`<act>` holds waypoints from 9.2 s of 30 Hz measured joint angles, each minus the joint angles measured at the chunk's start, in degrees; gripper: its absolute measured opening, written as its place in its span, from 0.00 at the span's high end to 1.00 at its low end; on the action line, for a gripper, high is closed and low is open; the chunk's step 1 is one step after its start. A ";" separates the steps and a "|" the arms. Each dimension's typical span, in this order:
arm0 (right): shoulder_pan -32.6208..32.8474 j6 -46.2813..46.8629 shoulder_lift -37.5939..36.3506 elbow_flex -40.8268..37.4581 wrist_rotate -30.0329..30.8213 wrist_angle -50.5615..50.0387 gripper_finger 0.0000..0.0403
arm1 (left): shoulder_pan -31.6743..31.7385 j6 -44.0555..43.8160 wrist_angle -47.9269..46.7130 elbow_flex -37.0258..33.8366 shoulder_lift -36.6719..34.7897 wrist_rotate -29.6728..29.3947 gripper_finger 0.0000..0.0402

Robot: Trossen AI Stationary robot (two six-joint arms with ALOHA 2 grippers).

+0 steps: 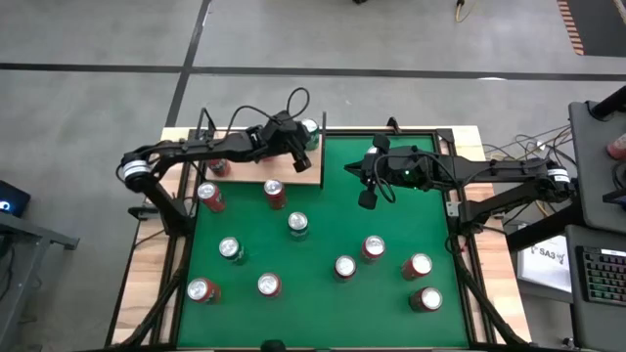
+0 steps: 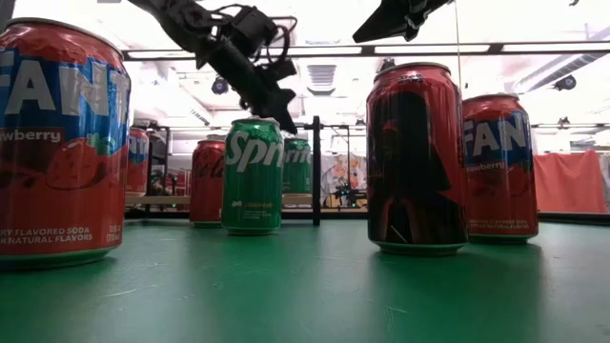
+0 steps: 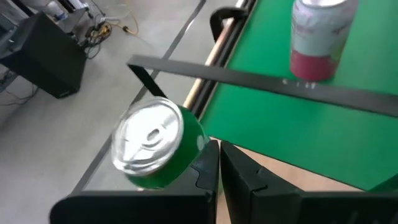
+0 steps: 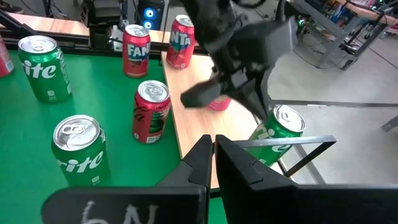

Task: Place canned beverage on shelf
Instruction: Put the green soda can on the shelf, then put the red-black soda can on the shelf

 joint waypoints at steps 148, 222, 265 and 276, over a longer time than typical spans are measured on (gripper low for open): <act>0.15 9.38 0.02 -0.02 0.16 3.53 0.97 | -13.26 -4.93 -33.81 3.07 -17.80 3.20 1.00; 0.16 10.84 0.02 -0.02 -0.09 1.49 0.97 | -13.61 -8.32 -23.49 -17.83 -20.63 4.07 0.09; 0.16 11.46 0.02 -0.02 -0.09 1.51 0.97 | -14.44 -10.73 -26.42 -15.42 -20.89 2.60 0.32; 0.17 11.29 0.02 -0.02 -0.09 1.37 0.97 | -14.75 -4.25 -30.88 -7.21 -21.04 2.60 0.32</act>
